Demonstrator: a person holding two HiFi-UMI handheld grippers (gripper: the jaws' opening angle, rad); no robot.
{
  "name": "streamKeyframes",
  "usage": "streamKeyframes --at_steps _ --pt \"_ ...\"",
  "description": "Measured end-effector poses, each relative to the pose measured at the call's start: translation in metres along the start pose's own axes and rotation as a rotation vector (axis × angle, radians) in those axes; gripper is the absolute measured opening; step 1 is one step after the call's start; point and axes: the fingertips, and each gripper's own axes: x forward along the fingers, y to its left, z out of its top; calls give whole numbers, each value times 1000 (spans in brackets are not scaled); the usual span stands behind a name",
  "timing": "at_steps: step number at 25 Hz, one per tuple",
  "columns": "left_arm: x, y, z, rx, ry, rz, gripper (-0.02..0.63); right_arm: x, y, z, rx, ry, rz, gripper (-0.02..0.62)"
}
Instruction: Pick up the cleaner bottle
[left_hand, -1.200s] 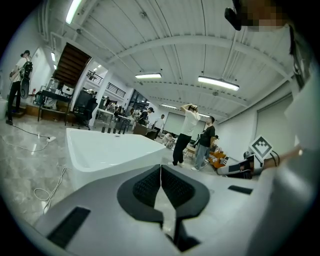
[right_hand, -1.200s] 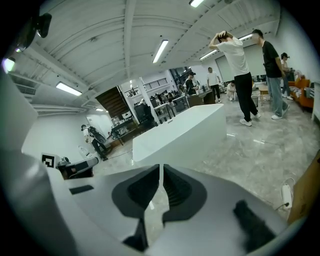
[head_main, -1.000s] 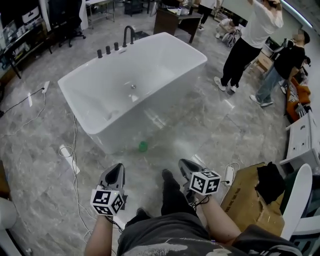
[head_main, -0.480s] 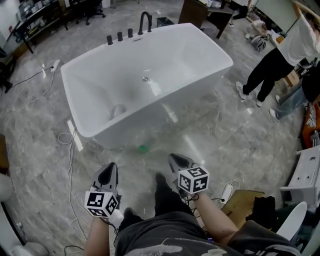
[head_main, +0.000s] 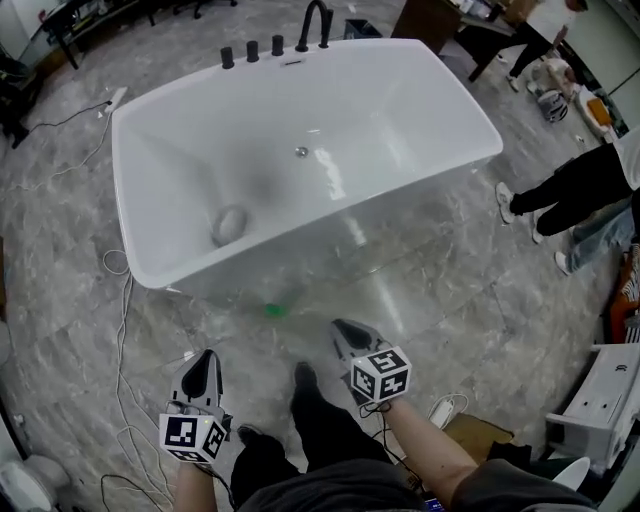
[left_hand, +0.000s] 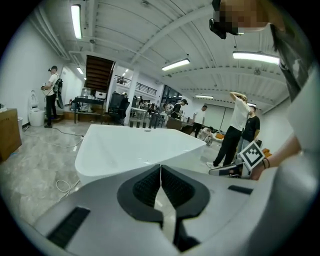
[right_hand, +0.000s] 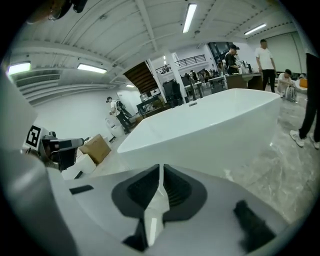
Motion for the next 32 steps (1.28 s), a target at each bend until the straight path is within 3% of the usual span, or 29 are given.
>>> streamKeyframes --at_steps 7,11,15,19,24,28,32 --pt "50 16 -58 -52 26 35 15 53 -25 -27 -45 -28 16 40" --pt "68 33 -107 -84 54 53 15 91 -33 -65 -122 21 9 45" --pt "72 53 -161 -122 58 80 15 128 -30 -113 -168 74 43 105" --pt "66 69 -214 -161 79 98 15 150 -21 -158 -95 92 80 181" --pt "45 79 -259 -164 104 103 15 157 -15 -199 -61 60 4 269" --pt "38 78 -285 -150 117 79 15 159 -16 -230 -29 64 -17 275" --pt "52 90 -317 -135 119 92 15 181 -26 -258 -105 69 -29 273"
